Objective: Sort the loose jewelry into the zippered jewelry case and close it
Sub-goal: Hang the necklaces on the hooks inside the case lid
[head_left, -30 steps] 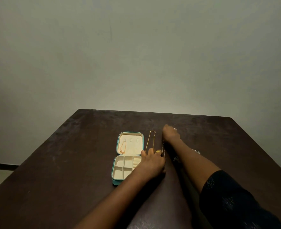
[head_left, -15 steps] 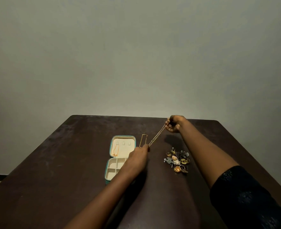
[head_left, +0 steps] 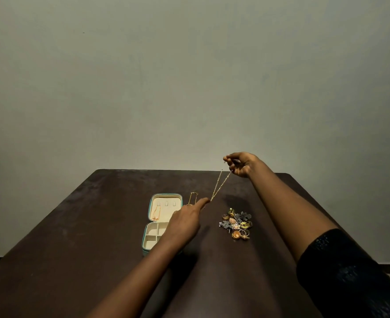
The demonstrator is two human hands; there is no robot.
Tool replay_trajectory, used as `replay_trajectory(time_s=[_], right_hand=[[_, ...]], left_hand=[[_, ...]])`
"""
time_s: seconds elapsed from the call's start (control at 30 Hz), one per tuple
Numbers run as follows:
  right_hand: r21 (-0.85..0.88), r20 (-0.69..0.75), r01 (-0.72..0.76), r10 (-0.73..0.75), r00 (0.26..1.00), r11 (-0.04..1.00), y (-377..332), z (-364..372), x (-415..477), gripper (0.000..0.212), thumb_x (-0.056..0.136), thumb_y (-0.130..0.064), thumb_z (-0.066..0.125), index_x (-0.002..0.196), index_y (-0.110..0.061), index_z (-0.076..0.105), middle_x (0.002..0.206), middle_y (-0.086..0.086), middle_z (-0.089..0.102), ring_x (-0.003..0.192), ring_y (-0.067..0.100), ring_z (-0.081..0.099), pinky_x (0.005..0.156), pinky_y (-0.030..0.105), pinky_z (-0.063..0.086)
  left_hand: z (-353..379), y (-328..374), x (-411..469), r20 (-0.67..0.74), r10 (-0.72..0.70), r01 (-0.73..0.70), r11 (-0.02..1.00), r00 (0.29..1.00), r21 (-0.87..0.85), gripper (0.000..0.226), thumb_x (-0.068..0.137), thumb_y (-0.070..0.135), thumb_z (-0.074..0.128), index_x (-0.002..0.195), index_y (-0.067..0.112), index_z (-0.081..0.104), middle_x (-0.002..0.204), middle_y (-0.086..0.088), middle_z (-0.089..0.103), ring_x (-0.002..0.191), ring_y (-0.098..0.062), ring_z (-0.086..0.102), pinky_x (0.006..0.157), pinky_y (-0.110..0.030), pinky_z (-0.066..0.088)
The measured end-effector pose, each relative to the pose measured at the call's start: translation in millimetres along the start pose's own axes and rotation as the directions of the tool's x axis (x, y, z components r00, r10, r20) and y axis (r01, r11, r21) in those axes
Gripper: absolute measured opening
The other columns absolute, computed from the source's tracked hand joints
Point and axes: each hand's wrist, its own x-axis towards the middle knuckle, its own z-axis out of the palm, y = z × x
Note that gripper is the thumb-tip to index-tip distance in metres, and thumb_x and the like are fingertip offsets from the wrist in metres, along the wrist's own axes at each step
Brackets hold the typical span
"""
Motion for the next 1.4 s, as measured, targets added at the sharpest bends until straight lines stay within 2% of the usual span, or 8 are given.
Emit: replay_trajectory(time_s=[0.3, 0.47, 0.7, 0.8, 0.97, 1.1, 1.23, 1.4], right_hand=[[0.007, 0.057, 0.085, -0.085, 0.995, 0.996, -15, 9, -33, 0.021, 0.095, 0.001, 0.04, 0.081, -0.008, 0.053, 0.058, 0.003, 0.066, 0.037, 0.003, 0.053, 0.037, 0.012, 0.037], [-0.009, 0.088, 0.146, -0.144, 0.986, 0.989, -26, 13, -52, 0.018, 0.093, 0.001, 0.044, 0.081, -0.008, 0.055, 0.078, 0.005, 0.06, 0.041, 0.004, 0.055, 0.038, 0.013, 0.039], [-0.017, 0.091, 0.202, -0.199, 0.976, 0.979, -35, 13, -76, 0.014, 0.091, 0.0, 0.048, 0.083, -0.009, 0.057, 0.079, 0.005, 0.061, 0.063, 0.009, 0.056, 0.056, 0.019, 0.044], [0.034, 0.078, 0.218, -0.22, 0.972, 0.975, -33, 16, -84, 0.016, 0.089, 0.002, 0.046, 0.081, -0.007, 0.057, 0.077, 0.007, 0.06, 0.065, 0.012, 0.057, 0.06, 0.022, 0.046], [0.159, 0.042, 0.193, -0.202, 0.978, 0.968, -22, 20, -91, 0.016, 0.087, 0.003, 0.045, 0.079, -0.005, 0.057, 0.074, 0.009, 0.06, 0.046, 0.011, 0.06, 0.046, 0.019, 0.049], [0.293, 0.033, 0.146, -0.163, 0.986, 0.945, -8, 19, -93, 0.017, 0.088, 0.006, 0.044, 0.076, -0.001, 0.055, 0.056, 0.01, 0.063, 0.035, 0.012, 0.058, 0.039, 0.015, 0.048], [0.419, 0.002, 0.127, -0.141, 0.99, 0.899, 12, 18, -93, 0.019, 0.088, 0.009, 0.044, 0.074, 0.0, 0.054, 0.048, 0.011, 0.062, 0.035, 0.014, 0.06, 0.039, 0.017, 0.05], [0.439, 0.007, 0.085, -0.098, 0.995, 0.895, 35, 19, -95, 0.02, 0.09, 0.011, 0.041, 0.077, 0.003, 0.055, 0.074, 0.015, 0.054, 0.035, 0.017, 0.06, 0.041, 0.022, 0.053]], left_hand=[[-7, 9, -7, 0.043, -0.007, -0.001, 0.982, 0.999, 0.188, 0.068, 0.085, -0.001, 0.039, 0.145, 0.029, 0.025, 0.118, -0.013, 0.058, 0.11, -0.033, 0.055, 0.083, -0.04, 0.044], [-9, 10, -10, 0.015, -0.093, 0.094, 0.995, 0.996, -0.034, 0.033, 0.094, 0.02, 0.042, 0.123, 0.021, 0.057, 0.12, -0.013, 0.062, 0.111, -0.031, 0.056, 0.084, -0.034, 0.045], [-14, 3, -12, 0.05, -0.222, 0.225, 0.907, 0.974, -0.355, 0.041, 0.094, 0.028, 0.05, 0.134, 0.023, 0.05, 0.114, -0.013, 0.066, 0.104, -0.029, 0.061, 0.085, -0.031, 0.048], [-16, 4, -15, 0.185, -0.268, 0.321, 0.67, 0.946, -0.67, 0.043, 0.095, 0.021, 0.048, 0.138, 0.024, 0.043, 0.072, -0.006, 0.06, 0.053, -0.016, 0.048, 0.044, -0.019, 0.035], [-26, 7, -19, 0.343, -0.261, 0.356, 0.003, 0.902, -0.934, 0.039, 0.098, 0.017, 0.042, 0.133, 0.033, 0.034, 0.061, 0.003, 0.04, 0.037, -0.004, 0.033, 0.046, -0.018, 0.023], [-29, 0, -15, 0.358, -0.274, 0.159, -0.552, 0.892, -0.818, 0.019, 0.094, 0.022, 0.046, 0.076, 0.016, 0.047, 0.048, 0.005, 0.044, 0.037, -0.006, 0.037, 0.048, -0.021, 0.031], [-34, -5, -10, 0.288, -0.378, -0.092, -0.73, 0.88, -0.678, 0.023, 0.094, 0.022, 0.047, 0.075, 0.014, 0.055, 0.057, 0.003, 0.045, 0.044, -0.007, 0.036, 0.053, -0.021, 0.032], [-38, -15, -3, 0.309, -0.541, -0.254, -0.73, 0.782, -0.634, 0.019, 0.096, 0.018, 0.047, 0.082, 0.011, 0.057, 0.074, -0.001, 0.056, 0.025, -0.004, 0.032, 0.033, -0.01, 0.029]])
